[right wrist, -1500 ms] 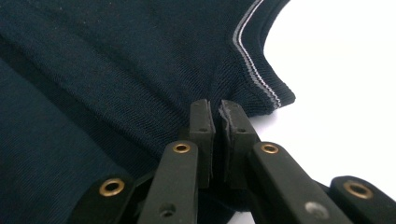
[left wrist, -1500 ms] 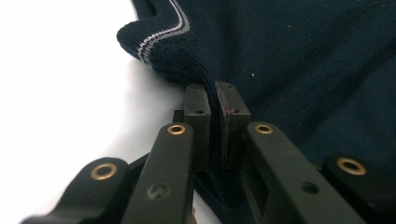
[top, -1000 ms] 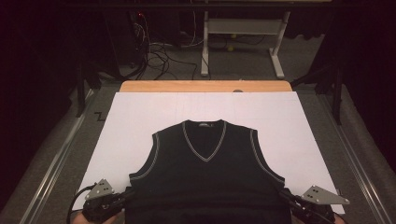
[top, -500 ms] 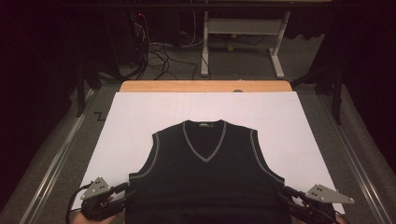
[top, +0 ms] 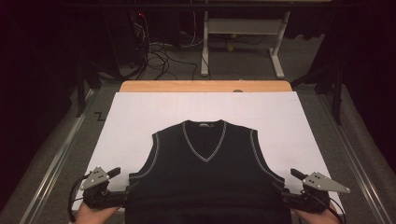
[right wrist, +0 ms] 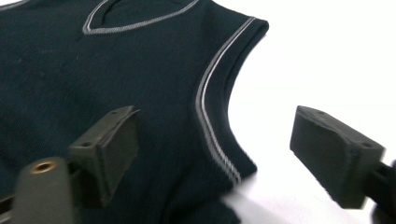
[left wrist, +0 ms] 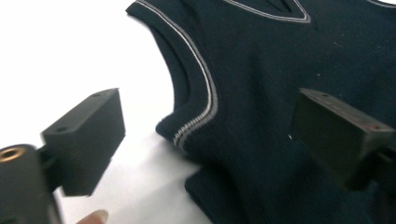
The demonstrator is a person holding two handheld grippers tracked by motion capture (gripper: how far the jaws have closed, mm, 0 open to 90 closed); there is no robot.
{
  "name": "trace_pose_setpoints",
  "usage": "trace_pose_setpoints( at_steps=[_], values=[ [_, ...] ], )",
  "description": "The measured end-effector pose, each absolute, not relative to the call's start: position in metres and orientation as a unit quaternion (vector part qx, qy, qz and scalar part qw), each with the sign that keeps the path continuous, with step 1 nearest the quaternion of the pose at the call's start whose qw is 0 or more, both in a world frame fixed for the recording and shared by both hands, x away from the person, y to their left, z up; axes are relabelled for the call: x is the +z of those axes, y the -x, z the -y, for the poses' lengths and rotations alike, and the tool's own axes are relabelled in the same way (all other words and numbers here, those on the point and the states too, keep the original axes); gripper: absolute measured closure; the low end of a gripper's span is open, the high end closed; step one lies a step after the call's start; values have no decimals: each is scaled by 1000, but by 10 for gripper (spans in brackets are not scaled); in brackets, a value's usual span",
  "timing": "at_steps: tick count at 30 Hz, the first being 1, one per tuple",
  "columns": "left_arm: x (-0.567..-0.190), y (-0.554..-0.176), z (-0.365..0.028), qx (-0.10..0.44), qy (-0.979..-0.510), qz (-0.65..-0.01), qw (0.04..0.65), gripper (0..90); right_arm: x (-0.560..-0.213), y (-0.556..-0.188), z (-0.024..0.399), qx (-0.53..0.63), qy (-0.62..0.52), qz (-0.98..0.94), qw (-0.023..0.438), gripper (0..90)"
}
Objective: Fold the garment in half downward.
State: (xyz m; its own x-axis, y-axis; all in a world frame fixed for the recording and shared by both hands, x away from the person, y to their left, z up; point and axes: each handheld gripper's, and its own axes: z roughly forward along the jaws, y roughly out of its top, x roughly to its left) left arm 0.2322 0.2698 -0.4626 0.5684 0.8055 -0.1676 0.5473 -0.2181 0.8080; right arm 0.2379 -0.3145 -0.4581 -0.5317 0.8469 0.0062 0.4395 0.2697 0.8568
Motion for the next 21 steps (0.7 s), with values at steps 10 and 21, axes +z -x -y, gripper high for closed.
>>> trace_pose_setpoints(
  at_steps=[10, 21],
  values=[
    [-456, -250, -262, 147, -770, -432, 446, 0, -453, -273, 309, 433, -446, -745, 240, 2],
    [-434, -295, -264, 152, -756, -445, 456, 0, -447, -314, 301, 427, -457, -741, 244, 3]
  ],
)
